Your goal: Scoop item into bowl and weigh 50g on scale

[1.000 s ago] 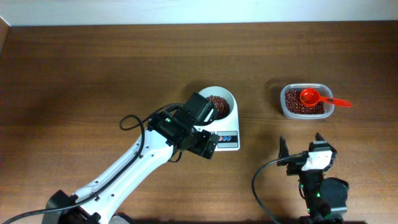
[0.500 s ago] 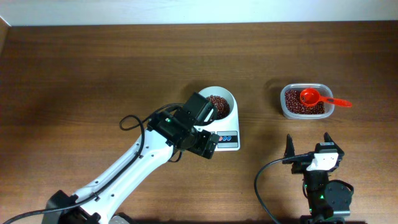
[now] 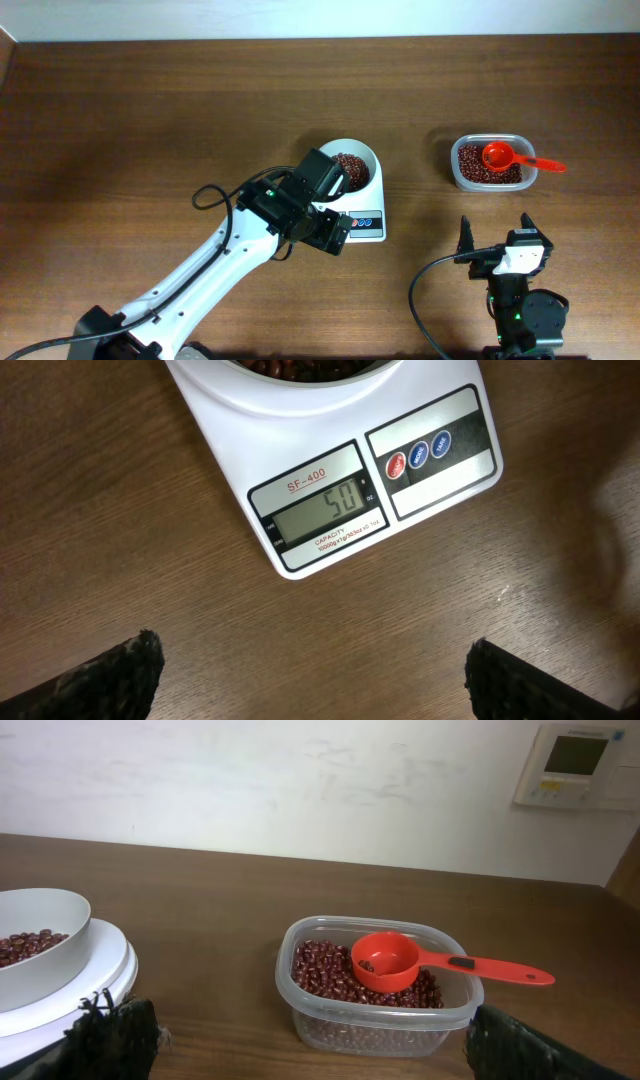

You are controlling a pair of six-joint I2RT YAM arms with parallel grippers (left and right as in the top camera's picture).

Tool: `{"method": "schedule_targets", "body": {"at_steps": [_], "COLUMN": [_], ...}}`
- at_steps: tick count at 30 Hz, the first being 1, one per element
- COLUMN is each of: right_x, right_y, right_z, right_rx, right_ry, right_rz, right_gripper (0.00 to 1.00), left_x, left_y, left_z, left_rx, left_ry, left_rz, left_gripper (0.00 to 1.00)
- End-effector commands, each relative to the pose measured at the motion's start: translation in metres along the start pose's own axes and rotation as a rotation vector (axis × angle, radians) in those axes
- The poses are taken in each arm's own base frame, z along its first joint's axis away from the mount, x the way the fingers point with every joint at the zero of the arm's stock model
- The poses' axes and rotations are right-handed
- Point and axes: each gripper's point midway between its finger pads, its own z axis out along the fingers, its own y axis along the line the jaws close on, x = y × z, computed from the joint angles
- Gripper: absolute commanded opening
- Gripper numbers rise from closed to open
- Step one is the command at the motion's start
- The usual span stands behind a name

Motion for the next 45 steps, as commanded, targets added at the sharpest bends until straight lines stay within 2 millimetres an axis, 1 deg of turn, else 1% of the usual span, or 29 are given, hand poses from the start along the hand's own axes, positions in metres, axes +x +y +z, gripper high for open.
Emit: {"method": "schedule_targets", "body": {"at_steps": [1,4,6,9,11,15,16,17,20,23,24,27,31,35,37,41,43,45], "right_x": [0.001,0.001,0.001,0.001,0.001,0.001,0.001,0.001,0.001,0.001,0.001,0.001,0.001,0.001,0.001,0.001,0.001,0.001], "right_y": [0.0,0.001,0.0,0.0,0.001,0.001,0.001,0.001,0.001,0.001,0.001,0.001,0.001,0.001,0.001,0.001,0.001,0.001], "right_z": [0.0,0.0,0.0,0.0,0.0,0.0,0.0,0.0,0.0,0.0,0.0,0.0,0.0,0.0,0.0,0.0,0.0,0.0], "right_rx": [-0.005,-0.006,-0.005,-0.005,-0.006,-0.006,-0.006,-0.006,-0.006,-0.006,-0.006,-0.006,-0.006,-0.006,-0.006,-0.006,-0.006,-0.006], "right_ry": [-0.002,-0.002,-0.002,-0.002,-0.002,-0.002,-0.002,-0.002,-0.002,-0.002,-0.002,-0.002,-0.002,-0.002,-0.002,-0.002,-0.002,-0.002], "right_rz": [-0.003,-0.003,-0.003,-0.003,-0.003,-0.003,-0.003,-0.003,-0.003,-0.003,-0.003,-0.003,-0.003,-0.003,-0.003,-0.003,-0.003,-0.003], "right_gripper": [0.99,0.99,0.99,0.99,0.99,0.99,0.99,0.99,0.99,0.99,0.99,0.99,0.99,0.99,0.99,0.99,0.99,0.99], "left_x": [-0.002,-0.002,-0.004,-0.008,-0.012,-0.013,-0.011,-0.005,0.011,0.028,0.035,0.052,0.06,0.066,0.067,0.062,0.057,0.05], "left_y": [0.0,0.0,-0.001,-0.002,-0.003,-0.002,-0.002,-0.001,0.011,0.017,0.02,0.024,0.025,0.027,0.027,0.026,0.025,0.024], "left_z": [-0.004,-0.005,-0.012,-0.034,-0.057,-0.085,-0.098,-0.107,-0.125,-0.145,-0.149,-0.146,-0.143,-0.141,-0.134,-0.129,-0.123,-0.124], "left_rx": [-0.001,-0.001,0.004,0.02,0.037,0.056,0.066,0.071,0.047,0.082,0.088,0.116,0.144,0.162,0.171,0.195,0.202,0.221], "left_ry": [-0.019,-0.02,-0.044,-0.115,-0.191,-0.28,-0.323,-0.355,-0.461,-0.663,-0.717,-0.836,-0.953,-1.027,-1.063,-1.168,-1.215,-1.288], "left_rz": [-0.002,-0.002,-0.002,-0.001,-0.001,-0.003,-0.002,-0.002,-0.013,-0.021,-0.026,-0.03,-0.033,-0.036,-0.037,-0.04,-0.045,-0.047], "left_gripper": [0.99,0.99,0.99,0.99,0.99,0.99,0.99,0.99,0.99,0.99,0.99,0.99,0.99,0.99,0.99,0.99,0.99,0.99]}}
